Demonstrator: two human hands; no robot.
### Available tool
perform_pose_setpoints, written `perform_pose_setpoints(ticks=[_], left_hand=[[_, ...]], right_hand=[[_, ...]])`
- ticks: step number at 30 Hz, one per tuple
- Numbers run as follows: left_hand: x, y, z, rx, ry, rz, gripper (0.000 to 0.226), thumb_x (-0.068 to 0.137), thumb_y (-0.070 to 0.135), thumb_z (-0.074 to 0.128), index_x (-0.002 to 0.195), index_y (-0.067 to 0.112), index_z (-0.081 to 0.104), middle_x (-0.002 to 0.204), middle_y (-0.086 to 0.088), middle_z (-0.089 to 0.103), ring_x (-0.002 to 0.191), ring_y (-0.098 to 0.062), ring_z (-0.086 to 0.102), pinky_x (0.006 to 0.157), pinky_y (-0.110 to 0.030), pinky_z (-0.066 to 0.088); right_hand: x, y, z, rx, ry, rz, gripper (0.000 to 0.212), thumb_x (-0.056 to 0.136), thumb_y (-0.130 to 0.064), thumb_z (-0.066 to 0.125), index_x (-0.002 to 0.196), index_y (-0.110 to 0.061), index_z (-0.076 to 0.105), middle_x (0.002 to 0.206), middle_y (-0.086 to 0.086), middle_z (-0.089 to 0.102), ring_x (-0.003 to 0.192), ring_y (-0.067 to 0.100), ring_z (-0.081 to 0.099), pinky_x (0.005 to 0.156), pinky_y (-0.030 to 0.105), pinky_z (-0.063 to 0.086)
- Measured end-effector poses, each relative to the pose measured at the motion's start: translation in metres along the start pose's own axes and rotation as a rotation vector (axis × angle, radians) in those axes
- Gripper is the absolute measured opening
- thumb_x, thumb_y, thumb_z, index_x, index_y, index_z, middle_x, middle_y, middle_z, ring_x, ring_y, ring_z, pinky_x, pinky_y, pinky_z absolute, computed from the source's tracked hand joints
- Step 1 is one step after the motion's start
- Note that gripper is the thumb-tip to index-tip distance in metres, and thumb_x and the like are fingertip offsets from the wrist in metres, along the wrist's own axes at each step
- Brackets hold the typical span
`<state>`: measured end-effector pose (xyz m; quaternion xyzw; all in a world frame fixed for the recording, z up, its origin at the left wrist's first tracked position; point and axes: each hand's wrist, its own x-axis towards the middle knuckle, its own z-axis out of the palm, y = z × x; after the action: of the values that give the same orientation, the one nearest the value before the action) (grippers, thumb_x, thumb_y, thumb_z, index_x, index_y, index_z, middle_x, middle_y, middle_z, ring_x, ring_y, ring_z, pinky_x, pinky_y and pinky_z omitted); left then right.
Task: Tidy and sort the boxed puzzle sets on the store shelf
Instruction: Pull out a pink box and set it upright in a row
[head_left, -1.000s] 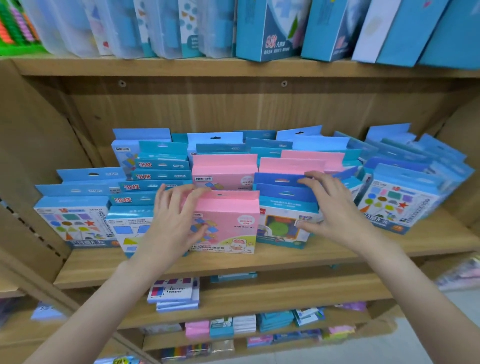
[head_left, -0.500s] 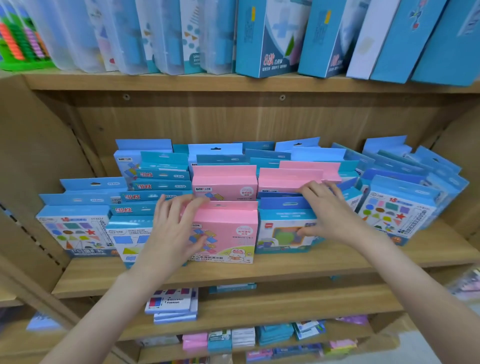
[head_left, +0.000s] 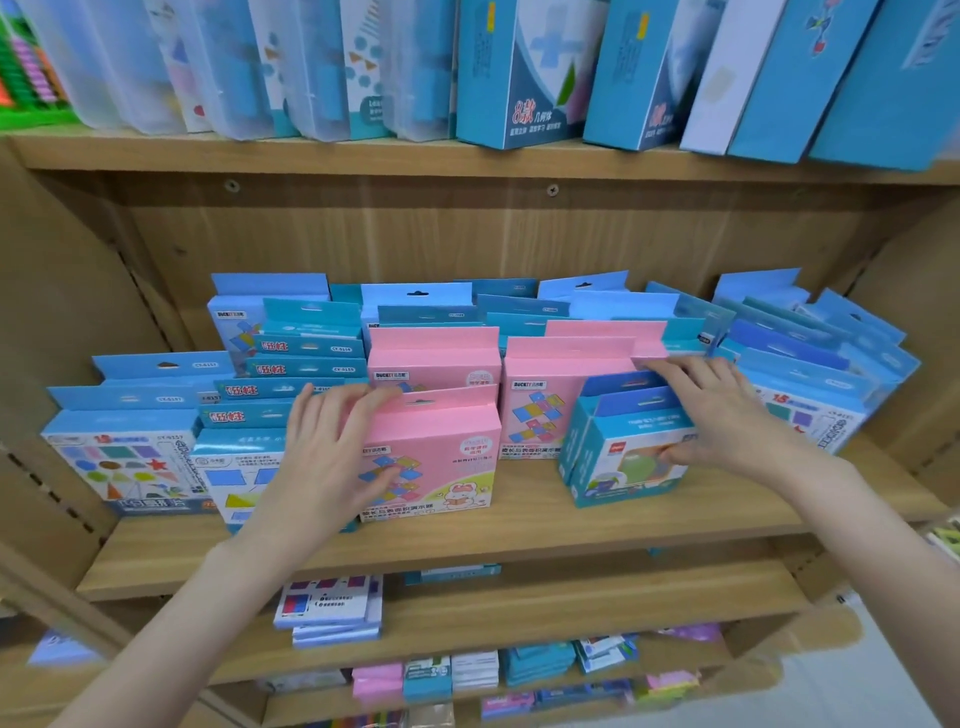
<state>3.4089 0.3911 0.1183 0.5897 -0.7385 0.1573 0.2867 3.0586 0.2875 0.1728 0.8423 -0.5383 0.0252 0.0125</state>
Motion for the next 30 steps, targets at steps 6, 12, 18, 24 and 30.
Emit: perform_pose_setpoints(ticks=[6,12,18,24,30], left_hand=[[0.004,0.006,0.0,0.013,0.001,-0.051,0.091,0.057,0.034,0.084,0.13,0.016,0.033,0.1,-0.011,0.047,0.099,-0.022,0.039,0.104,-0.052,0.021],[0.004,0.0,-0.005,0.023,0.022,0.035,0.06,0.07,0.055,0.058,0.113,0.016,0.044,0.096,0.001,0.04,0.091,-0.019,0.038,0.094,-0.053,0.034],[0.003,-0.004,0.0,-0.003,0.011,0.029,0.058,0.075,0.057,0.046,0.119,0.02,0.043,0.1,0.001,0.041,0.095,-0.021,0.043,0.103,-0.043,0.019],[0.007,-0.006,0.0,-0.062,-0.001,0.038,0.055,0.075,0.056,0.048,0.119,0.023,0.042,0.107,0.006,0.038,0.101,-0.017,0.042,0.105,-0.046,0.016],[0.006,-0.007,0.0,-0.074,-0.024,0.027,0.056,0.076,0.055,0.047,0.122,0.024,0.041,0.111,0.005,0.043,0.106,-0.017,0.043,0.107,-0.045,0.013]], right_hand=[[0.012,-0.028,-0.01,0.254,0.384,-0.177,0.065,0.084,-0.041,0.061,0.136,-0.011,0.038,0.136,0.008,0.041,0.127,0.022,0.032,0.108,0.034,0.025],[0.079,-0.067,-0.018,0.052,0.211,-0.209,0.03,0.09,-0.008,0.044,0.118,-0.011,0.053,0.115,0.01,0.059,0.108,0.029,0.049,0.1,0.035,0.027],[0.096,-0.065,-0.028,0.124,0.132,-0.327,0.014,0.086,-0.006,0.052,0.094,-0.004,0.064,0.094,0.01,0.063,0.09,0.029,0.056,0.078,0.039,0.043],[0.094,-0.066,-0.038,0.134,0.07,-0.397,0.014,0.087,-0.008,0.056,0.096,-0.008,0.066,0.094,0.008,0.065,0.088,0.024,0.056,0.08,0.037,0.044],[0.091,-0.069,-0.037,0.242,0.086,-0.408,0.012,0.084,-0.007,0.062,0.093,-0.007,0.07,0.087,0.002,0.064,0.085,0.021,0.059,0.071,0.02,0.038]])
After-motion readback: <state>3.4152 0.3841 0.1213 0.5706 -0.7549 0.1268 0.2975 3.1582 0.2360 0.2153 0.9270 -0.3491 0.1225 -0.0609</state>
